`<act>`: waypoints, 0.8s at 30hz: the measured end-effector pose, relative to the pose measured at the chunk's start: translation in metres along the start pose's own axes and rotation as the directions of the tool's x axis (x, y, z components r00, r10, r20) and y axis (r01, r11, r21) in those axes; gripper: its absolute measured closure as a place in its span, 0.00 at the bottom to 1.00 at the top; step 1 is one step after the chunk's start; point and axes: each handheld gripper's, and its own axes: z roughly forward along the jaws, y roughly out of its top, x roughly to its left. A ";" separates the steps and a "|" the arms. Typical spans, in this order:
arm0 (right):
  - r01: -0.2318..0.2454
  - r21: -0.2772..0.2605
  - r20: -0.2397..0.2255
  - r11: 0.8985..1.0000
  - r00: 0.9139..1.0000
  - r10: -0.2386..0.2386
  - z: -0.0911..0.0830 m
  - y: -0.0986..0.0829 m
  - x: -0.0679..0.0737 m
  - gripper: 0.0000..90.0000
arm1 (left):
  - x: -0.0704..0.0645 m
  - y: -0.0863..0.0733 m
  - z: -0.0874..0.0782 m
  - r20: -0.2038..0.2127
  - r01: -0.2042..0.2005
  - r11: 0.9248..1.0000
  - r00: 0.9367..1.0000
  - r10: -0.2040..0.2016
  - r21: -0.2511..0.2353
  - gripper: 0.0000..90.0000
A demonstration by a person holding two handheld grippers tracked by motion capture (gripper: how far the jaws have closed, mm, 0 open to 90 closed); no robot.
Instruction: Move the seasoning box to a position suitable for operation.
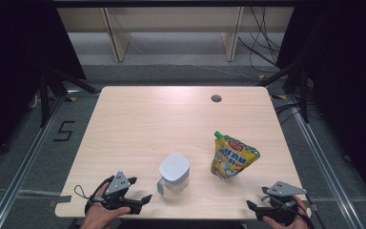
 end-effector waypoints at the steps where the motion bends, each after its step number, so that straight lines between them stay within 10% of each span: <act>1: -0.024 0.011 0.007 1.000 1.000 0.024 -0.001 0.000 0.002 0.26 | 0.001 0.000 -0.001 -0.007 -0.008 1.000 1.000 0.008 0.013 0.17; 24: 0.035 0.009 0.017 0.999 0.999 -0.035 0.001 -0.001 -0.003 0.27 | -0.009 0.005 -0.001 -0.001 -0.041 0.999 0.999 0.041 0.002 0.27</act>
